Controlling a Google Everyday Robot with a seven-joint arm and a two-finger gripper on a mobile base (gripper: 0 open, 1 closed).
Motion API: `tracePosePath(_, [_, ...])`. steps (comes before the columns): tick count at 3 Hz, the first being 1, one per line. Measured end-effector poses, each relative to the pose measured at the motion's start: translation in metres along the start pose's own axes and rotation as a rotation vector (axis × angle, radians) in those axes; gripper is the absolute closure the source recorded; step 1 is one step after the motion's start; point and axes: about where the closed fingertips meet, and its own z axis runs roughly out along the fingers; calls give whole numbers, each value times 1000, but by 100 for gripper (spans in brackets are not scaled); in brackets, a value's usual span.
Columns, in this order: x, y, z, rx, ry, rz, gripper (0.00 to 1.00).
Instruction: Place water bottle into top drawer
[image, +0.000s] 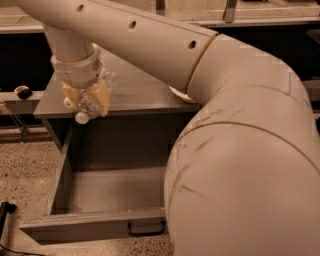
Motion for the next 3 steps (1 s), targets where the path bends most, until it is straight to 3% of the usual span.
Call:
tracePosePath(1, [-44, -16, -37, 36, 29, -28, 100])
tracePosePath(2, [-38, 13, -64, 110, -32, 160, 100])
tracePosePath(3, [-23, 56, -58, 175, -171, 359, 100])
